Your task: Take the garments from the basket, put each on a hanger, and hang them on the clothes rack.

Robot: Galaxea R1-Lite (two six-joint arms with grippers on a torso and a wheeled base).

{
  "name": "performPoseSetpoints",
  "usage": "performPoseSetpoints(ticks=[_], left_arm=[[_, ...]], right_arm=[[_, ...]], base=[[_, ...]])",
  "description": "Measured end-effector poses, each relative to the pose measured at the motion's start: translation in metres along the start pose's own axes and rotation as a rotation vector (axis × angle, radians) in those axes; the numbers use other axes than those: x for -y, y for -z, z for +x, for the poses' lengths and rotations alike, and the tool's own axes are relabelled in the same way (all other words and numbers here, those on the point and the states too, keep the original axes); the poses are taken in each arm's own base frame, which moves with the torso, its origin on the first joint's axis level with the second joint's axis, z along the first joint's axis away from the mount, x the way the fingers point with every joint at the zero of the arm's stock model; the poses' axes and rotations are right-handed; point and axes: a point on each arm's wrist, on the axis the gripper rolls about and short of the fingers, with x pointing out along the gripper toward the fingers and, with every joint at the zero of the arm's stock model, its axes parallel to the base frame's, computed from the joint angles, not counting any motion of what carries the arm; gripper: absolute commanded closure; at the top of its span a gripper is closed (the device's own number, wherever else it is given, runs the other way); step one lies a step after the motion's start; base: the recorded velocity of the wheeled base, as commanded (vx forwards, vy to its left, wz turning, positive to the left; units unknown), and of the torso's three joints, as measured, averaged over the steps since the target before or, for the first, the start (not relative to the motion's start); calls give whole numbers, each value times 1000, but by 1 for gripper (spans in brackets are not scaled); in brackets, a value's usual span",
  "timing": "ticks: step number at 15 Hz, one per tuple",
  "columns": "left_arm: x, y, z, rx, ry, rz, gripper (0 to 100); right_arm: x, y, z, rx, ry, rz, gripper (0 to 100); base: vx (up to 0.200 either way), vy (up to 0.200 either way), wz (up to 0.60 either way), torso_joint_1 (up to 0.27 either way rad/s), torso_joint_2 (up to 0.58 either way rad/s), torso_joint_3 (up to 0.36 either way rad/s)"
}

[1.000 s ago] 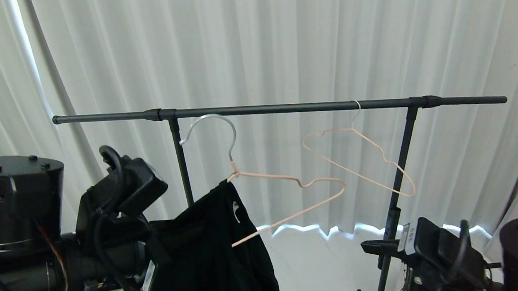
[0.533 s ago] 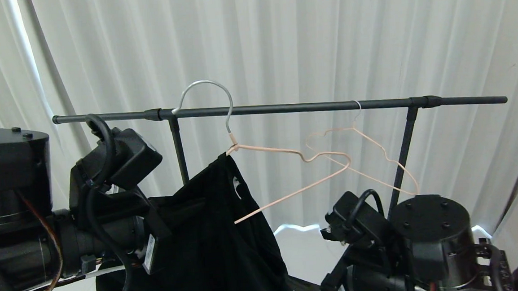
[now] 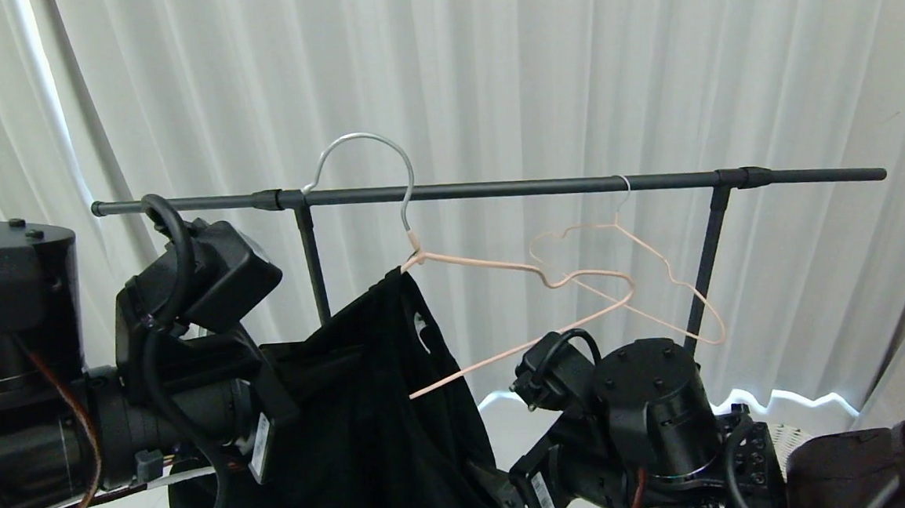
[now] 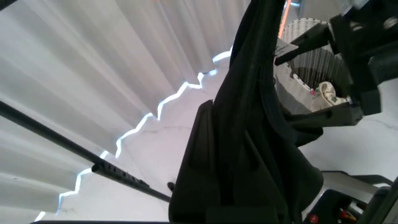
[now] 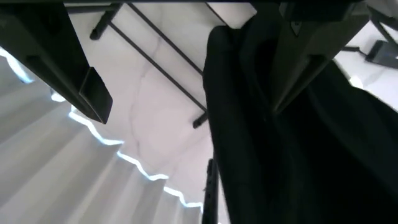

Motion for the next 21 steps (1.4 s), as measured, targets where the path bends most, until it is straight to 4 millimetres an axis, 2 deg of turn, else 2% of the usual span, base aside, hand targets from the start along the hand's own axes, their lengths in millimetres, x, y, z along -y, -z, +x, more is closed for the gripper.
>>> performPoseSetpoints(ticks=[5, 9, 13, 15, 17, 21], left_arm=[[0, 0, -1, -4, -12, 1, 100], [-1, 4, -1, -19, -32, -6, 100], [3, 16, -4, -49, -25, -11, 100], [9, 30, -9, -82, -12, -17, 100], [13, 35, -14, -85, -11, -19, 100], [17, 45, -18, -103, -4, -9, 100]], right_arm=[[6, 15, 5, -49, 108, -12, 0], [28, 31, -3, -96, 270, -10, 0], [67, 27, -13, -85, 413, 38, 0], [93, 21, -21, -71, 490, 55, 0], [114, 15, -30, -56, 550, 59, 0], [124, 7, -42, -19, 565, 75, 0]], base=[[0, 0, 0, 0, 0, 0], [0, 0, 0, 0, 0, 0], [0, 0, 0, 0, 0, 0], [0, 0, 0, 0, 0, 0], [0, 0, 0, 0, 0, 0], [0, 0, 0, 0, 0, 0]])
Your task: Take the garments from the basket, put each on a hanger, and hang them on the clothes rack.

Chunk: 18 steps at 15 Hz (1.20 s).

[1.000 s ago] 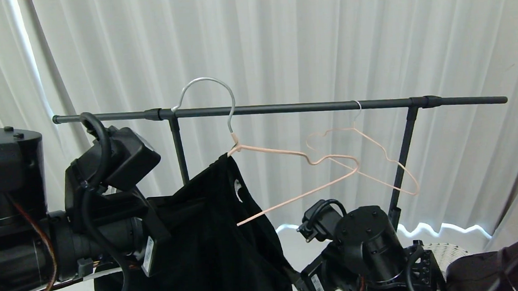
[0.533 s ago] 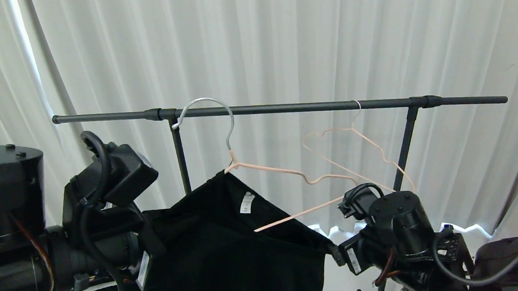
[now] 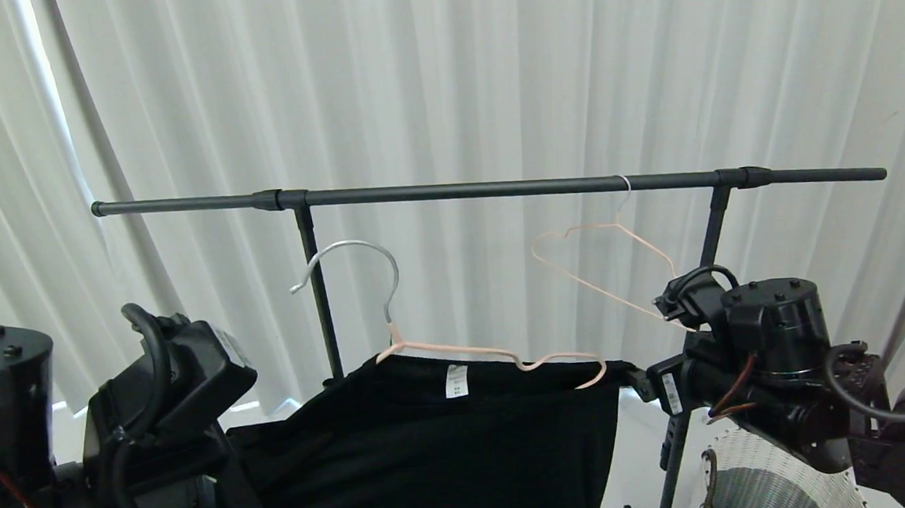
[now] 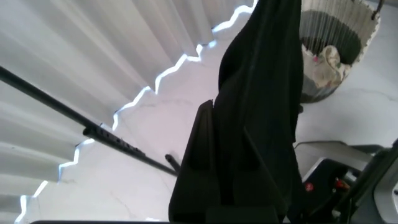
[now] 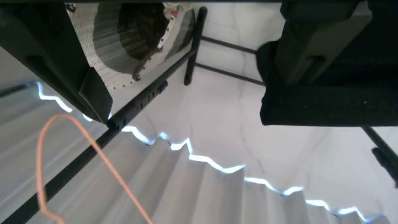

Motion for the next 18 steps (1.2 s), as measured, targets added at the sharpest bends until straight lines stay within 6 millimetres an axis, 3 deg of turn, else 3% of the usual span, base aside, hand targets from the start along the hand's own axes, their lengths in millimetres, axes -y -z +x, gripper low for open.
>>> performPoseSetpoints(ticks=[6, 14, 18], left_arm=[[5, 24, 10, -146, -69, 49, 100], [11, 16, 15, -82, -32, 33, 100], [22, 15, 16, -72, 30, 63, 100]], right_arm=[[7, -18, -25, 85, -139, -31, 0], [30, -21, -66, -36, -482, -225, 0], [32, -35, -83, 14, -586, -244, 0]], base=[[0, 0, 0, 0, 0, 0], [0, 0, 0, 0, 0, 0], [0, 0, 0, 0, 0, 0]])
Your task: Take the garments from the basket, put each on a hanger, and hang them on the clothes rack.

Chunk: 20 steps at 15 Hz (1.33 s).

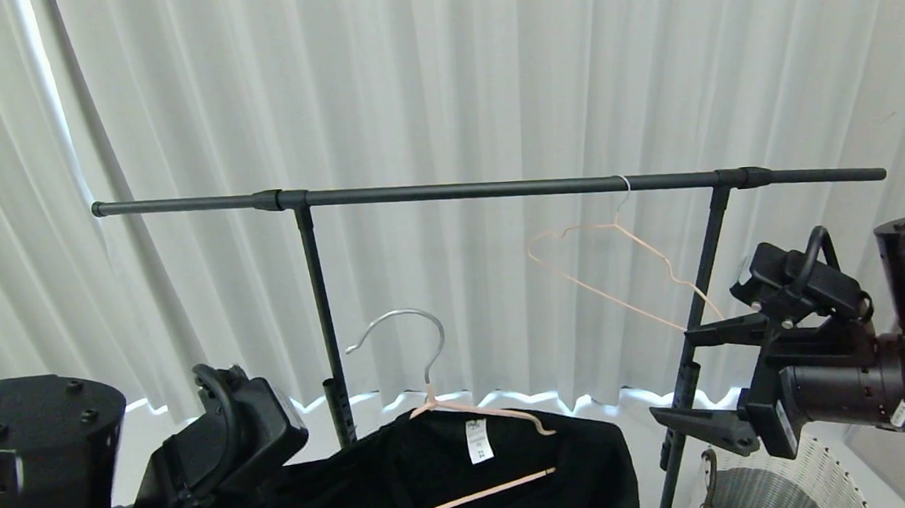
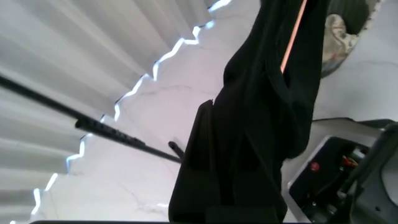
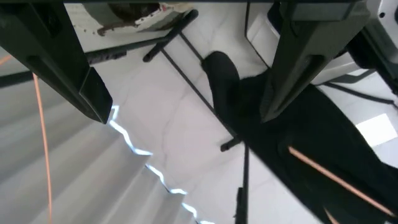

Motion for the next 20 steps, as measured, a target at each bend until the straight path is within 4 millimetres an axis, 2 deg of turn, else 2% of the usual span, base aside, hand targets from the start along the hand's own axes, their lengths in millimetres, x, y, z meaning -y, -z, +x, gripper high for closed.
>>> performPoseSetpoints(ticks=[2, 5, 7, 10, 13, 16, 20], left_arm=[[4, -2, 0, 8, 22, 9, 100], [9, -14, 3, 97, 43, -3, 100], [14, -16, 5, 107, 67, 11, 100], [18, -18, 8, 108, 85, 27, 100], [20, -19, 9, 116, 98, 42, 100], [24, -20, 8, 121, 113, 58, 100], [24, -23, 8, 149, 112, 67, 100]], right_arm=[[-5, -2, -2, 13, -17, -13, 0], [-32, -9, 2, 28, -131, -75, 0], [-52, -17, 9, 37, -217, -122, 0], [-67, -27, 27, 24, -280, -180, 0], [-72, -25, 41, -89, -314, -229, 0], [-72, -32, 54, -103, -317, -230, 0], [-73, -29, 65, -136, -322, -226, 0]], base=[[0, 0, 0, 0, 0, 0], [0, 0, 0, 0, 0, 0], [0, 0, 0, 0, 0, 0], [0, 0, 0, 0, 0, 0], [0, 0, 0, 0, 0, 0], [0, 0, 0, 0, 0, 0], [0, 0, 0, 0, 0, 0]])
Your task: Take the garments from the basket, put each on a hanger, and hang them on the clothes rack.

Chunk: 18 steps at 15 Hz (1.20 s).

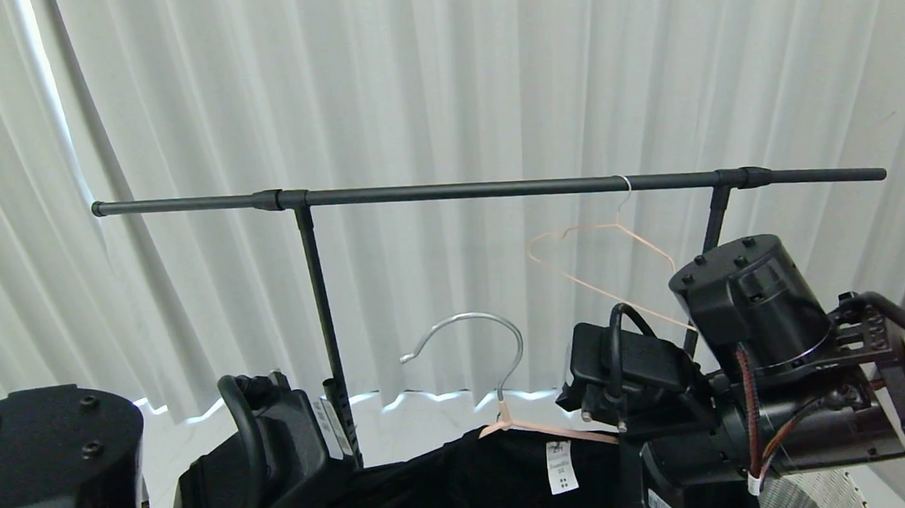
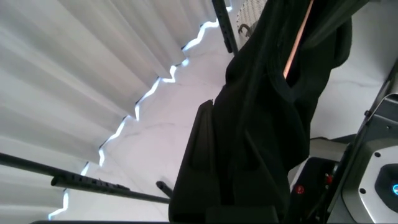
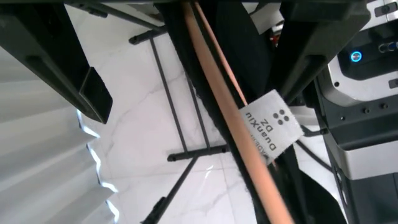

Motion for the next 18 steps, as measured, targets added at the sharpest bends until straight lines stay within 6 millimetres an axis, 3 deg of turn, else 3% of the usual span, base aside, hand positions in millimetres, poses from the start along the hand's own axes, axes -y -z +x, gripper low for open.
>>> performPoseSetpoints(ticks=[2, 3, 13, 14, 18], left_arm=[[0, 0, 0, -1, 1, 4, 100], [0, 0, 0, -1, 1, 4, 100], [0, 1, 0, -3, -3, 6, 100], [0, 1, 0, -5, -4, 6, 0], [0, 1, 0, -5, -8, -1, 0]], right_arm=[[0, 1, 2, -8, -1, 2, 0], [0, 2, 2, -10, 0, 3, 100], [1, 0, 0, 11, 10, -16, 100], [1, 0, -1, 16, 11, -32, 100], [-1, 2, -8, 26, 16, -51, 100]], base=[[0, 0, 0, 0, 0, 0], [0, 0, 0, 0, 0, 0], [0, 0, 0, 0, 0, 0], [0, 0, 0, 0, 0, 0], [0, 0, 0, 0, 0, 0]])
